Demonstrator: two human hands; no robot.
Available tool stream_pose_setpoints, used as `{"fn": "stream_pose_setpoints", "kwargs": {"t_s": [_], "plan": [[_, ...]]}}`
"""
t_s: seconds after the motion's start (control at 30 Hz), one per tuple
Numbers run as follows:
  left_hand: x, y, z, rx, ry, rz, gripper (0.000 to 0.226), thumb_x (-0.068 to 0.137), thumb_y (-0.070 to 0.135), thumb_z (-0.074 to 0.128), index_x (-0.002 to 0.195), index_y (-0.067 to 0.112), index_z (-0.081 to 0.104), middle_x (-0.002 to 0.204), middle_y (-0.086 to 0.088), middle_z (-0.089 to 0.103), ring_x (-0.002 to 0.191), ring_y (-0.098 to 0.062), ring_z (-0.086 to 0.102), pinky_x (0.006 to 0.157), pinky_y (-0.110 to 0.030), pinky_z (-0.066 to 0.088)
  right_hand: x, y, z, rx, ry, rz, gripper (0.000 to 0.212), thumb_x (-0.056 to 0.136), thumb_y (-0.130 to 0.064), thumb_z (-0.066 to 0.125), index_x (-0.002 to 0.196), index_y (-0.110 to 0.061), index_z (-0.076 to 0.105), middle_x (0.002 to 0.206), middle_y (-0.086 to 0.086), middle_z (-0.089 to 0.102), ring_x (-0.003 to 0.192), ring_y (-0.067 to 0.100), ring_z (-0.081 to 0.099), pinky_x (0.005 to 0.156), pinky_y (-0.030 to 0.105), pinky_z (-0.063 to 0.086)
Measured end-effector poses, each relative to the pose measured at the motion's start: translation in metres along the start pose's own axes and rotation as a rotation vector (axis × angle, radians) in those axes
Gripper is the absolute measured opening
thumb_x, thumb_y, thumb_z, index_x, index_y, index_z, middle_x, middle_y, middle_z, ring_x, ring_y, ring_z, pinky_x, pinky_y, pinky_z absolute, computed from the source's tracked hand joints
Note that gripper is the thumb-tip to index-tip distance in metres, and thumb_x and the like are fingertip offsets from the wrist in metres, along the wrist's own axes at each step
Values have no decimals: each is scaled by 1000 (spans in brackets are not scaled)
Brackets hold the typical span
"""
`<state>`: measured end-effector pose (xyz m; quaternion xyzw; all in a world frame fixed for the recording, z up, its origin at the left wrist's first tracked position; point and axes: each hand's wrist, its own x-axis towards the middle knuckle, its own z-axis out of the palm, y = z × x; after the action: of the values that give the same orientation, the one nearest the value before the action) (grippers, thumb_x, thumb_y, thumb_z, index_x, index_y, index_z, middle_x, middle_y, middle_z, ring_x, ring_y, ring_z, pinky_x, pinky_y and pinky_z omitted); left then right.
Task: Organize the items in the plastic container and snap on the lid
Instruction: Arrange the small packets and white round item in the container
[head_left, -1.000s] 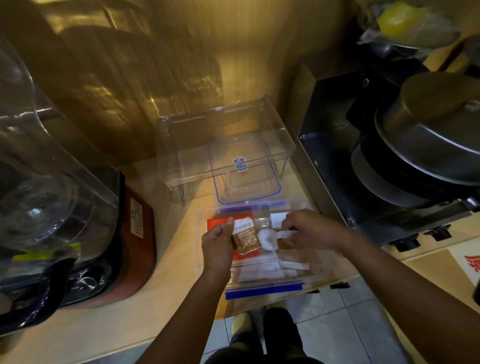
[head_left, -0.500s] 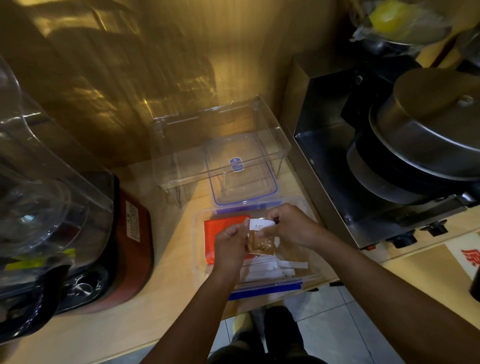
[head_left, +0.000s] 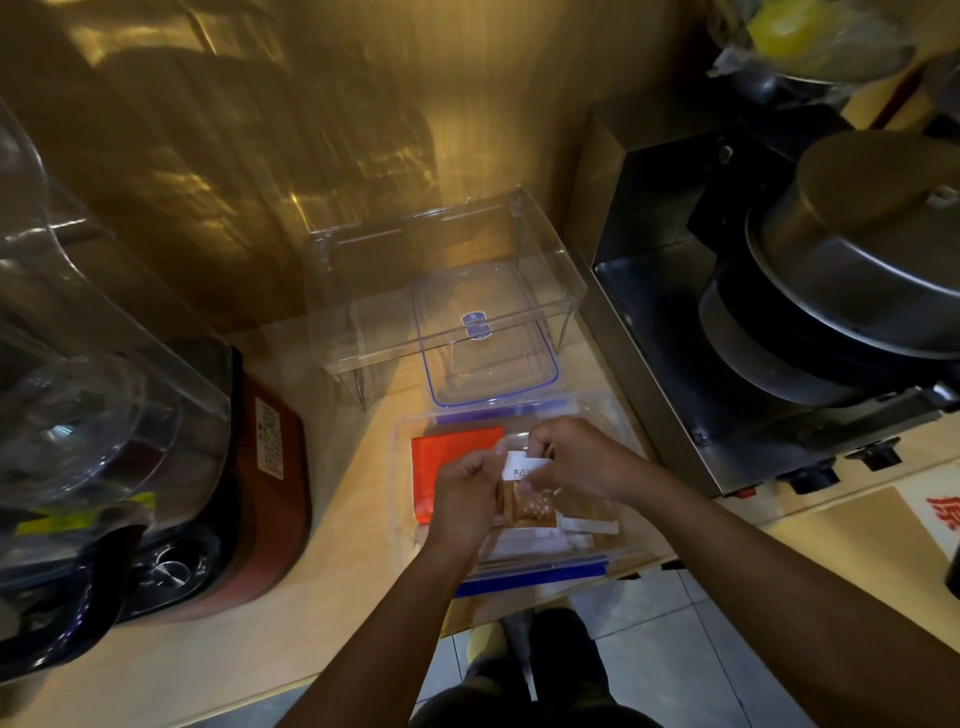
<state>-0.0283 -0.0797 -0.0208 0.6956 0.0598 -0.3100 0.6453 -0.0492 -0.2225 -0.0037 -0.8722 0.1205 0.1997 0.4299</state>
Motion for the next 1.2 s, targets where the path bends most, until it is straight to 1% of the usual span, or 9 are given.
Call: {"fn": "stream_pose_setpoints", "kwargs": {"t_s": [0.07, 0.13, 0.27, 0.37, 0.47, 0.63, 0.93, 1.07, 1.2], "plan": [[-1, 1, 1, 30, -39, 15, 31, 89, 25, 58, 81, -4, 61, 70, -19, 58, 61, -24, 58, 57, -28, 52, 0, 4, 0, -26, 13, -14, 21, 74, -10, 76, 84, 0, 61, 88, 7, 62, 83, 23, 64, 78, 41, 56], [-2, 2, 3, -15, -68, 11, 18, 86, 12, 61, 74, -1, 56, 65, -19, 55, 57, -24, 55, 52, -26, 50, 0, 7, -1, -5, 32, -13, 22, 74, -13, 76, 85, -6, 59, 83, 2, 60, 78, 18, 61, 71, 33, 54], [3, 3, 1, -77, 61, 35, 14, 87, 7, 60, 76, 0, 55, 69, -20, 53, 61, -26, 52, 53, -31, 47, -1, 12, -7, 95, 67, 40, 15, 82, -18, 69, 81, -20, 54, 81, -2, 63, 74, 12, 62, 62, 26, 51], [7, 2, -8, -132, 110, 27, 18, 88, 9, 58, 73, 0, 57, 71, -18, 63, 64, -28, 61, 57, -35, 54, -5, 20, -10, -247, -101, 121, 4, 88, -16, 58, 86, -19, 60, 91, 2, 66, 76, 12, 60, 61, 21, 44], [12, 1, -17, -143, 124, 30, 21, 87, 9, 59, 67, 8, 61, 61, -4, 71, 57, -18, 68, 47, -26, 55, -10, 30, 4, -577, -280, 177, 28, 93, -25, 48, 118, -15, 57, 118, 9, 62, 91, 20, 57, 75, 29, 43], [13, 1, -21, -137, 129, 34, 20, 86, 10, 60, 67, 9, 60, 63, -3, 72, 58, -15, 69, 50, -25, 56, -6, 44, 32, -1048, -287, 116, 31, 95, -28, 49, 124, -20, 56, 130, 4, 58, 120, 24, 53, 101, 34, 35], [11, -5, -27, -51, 151, 66, 17, 87, 16, 60, 72, 9, 63, 79, -10, 72, 75, -27, 69, 68, -39, 58, -6, 59, 25, -914, -303, -71, 26, 89, -13, 56, 113, -5, 61, 112, 15, 67, 103, 33, 63, 91, 42, 51], [12, -2, -27, -92, 152, 49, 19, 87, 14, 61, 68, 14, 63, 66, 2, 73, 62, -14, 70, 51, -24, 56, -4, 57, 33, -817, -238, -110, 29, 88, -13, 56, 115, -4, 61, 115, 18, 66, 104, 34, 63, 90, 40, 51], [13, 1, -28, -125, 165, 42, 15, 86, 12, 61, 73, 7, 61, 63, 1, 72, 56, -11, 69, 45, -20, 52, -1, 58, 33, -624, -178, 26, 27, 88, -21, 59, 113, -12, 63, 115, 10, 66, 102, 25, 63, 87, 33, 50]]}}
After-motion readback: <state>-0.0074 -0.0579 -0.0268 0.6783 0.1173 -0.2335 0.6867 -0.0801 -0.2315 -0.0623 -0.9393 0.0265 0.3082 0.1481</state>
